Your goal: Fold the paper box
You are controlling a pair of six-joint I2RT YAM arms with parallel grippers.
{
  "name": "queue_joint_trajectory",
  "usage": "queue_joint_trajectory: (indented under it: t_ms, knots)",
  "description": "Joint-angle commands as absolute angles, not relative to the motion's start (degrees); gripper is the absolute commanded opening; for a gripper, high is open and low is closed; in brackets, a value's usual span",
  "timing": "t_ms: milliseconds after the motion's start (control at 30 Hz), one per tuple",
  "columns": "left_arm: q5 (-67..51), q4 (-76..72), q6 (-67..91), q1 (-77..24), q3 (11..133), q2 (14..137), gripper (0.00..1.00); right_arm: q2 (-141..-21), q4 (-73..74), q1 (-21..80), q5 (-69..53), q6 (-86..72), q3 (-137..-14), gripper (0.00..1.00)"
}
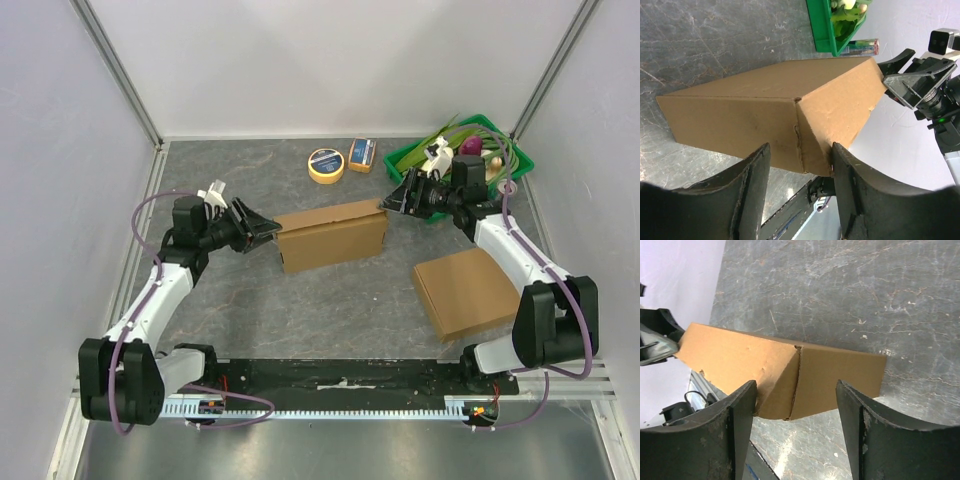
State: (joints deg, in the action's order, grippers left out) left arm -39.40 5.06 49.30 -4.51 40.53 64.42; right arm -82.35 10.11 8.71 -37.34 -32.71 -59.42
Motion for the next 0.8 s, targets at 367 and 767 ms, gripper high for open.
queue_joint_trajectory:
  t_ms: [367, 767]
  knots:
    - [-40.7, -8.4, 49.2, -4.1, 27.3, 67.8, 0.39, -88.4, -12.4, 6.6, -39.7, -35.7, -42.6, 0.42]
    - [-41.5, -0.4, 41.9, -1.5, 25.1, 62.7, 0.27, -86.0, -9.2, 3.0, -42.6, -32.3, -38.1, 0.12]
